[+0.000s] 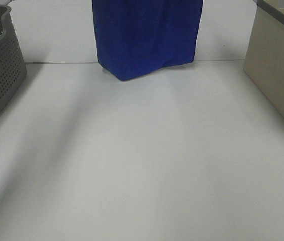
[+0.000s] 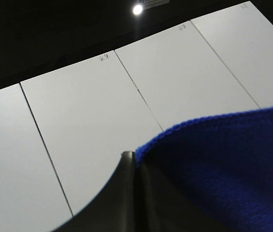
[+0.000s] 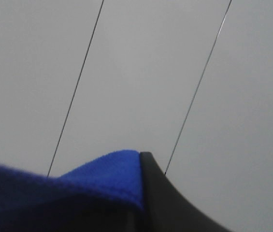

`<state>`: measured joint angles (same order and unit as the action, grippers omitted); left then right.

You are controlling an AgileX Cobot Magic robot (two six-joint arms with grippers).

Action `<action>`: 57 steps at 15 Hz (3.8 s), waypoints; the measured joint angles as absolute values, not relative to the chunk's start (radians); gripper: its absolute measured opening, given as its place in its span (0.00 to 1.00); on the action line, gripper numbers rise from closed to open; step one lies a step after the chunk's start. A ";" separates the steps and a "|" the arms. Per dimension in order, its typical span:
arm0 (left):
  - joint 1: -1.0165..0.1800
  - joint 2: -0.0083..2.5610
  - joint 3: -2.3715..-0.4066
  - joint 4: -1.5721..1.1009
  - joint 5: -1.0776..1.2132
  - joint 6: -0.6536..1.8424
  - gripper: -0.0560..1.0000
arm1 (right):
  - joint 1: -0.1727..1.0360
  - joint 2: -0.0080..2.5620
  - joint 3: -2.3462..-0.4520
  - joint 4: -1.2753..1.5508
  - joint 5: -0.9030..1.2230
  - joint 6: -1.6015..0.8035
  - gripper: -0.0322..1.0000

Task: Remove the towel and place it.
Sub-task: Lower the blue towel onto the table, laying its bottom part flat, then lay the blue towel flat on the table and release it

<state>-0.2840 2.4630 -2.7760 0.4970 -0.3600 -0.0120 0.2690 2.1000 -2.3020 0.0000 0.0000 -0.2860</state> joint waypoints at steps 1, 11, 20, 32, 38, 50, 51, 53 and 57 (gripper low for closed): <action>-0.281 2.464 -2.780 0.496 -0.360 -0.012 0.05 | 0.266 2.100 -2.303 0.000 -0.016 -0.286 0.05; -0.280 2.466 -2.784 0.496 -0.337 0.000 0.05 | 0.266 2.107 -2.304 0.000 0.014 -0.286 0.05; -0.310 2.441 -2.784 0.504 -0.070 -0.084 0.05 | 0.266 2.074 -2.304 0.023 0.309 -0.284 0.05; -0.455 2.138 -2.782 0.216 1.212 0.105 0.05 | 0.266 1.868 -2.305 0.208 1.119 -0.267 0.05; -0.455 1.954 -2.458 0.050 1.217 0.090 0.05 | 0.266 1.835 -2.249 0.255 1.219 -0.227 0.05; -0.461 1.295 -1.683 -0.096 1.205 0.060 0.05 | 0.277 1.436 -1.698 0.399 1.219 -0.198 0.05; -0.461 1.272 -1.629 -0.133 1.204 0.060 0.05 | 0.277 1.419 -1.679 0.397 1.219 -0.196 0.05; -0.461 1.257 -1.579 -0.159 1.204 0.060 0.05 | 0.277 1.390 -1.637 0.395 1.219 -0.183 0.05; -0.461 1.224 -1.510 -0.192 1.197 0.060 0.05 | 0.277 1.313 -1.514 0.399 1.218 -0.155 0.05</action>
<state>-0.4610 1.2240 -1.5100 -0.1920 1.1970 0.0600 0.2770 1.3130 -1.5140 0.3990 1.2180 -0.1550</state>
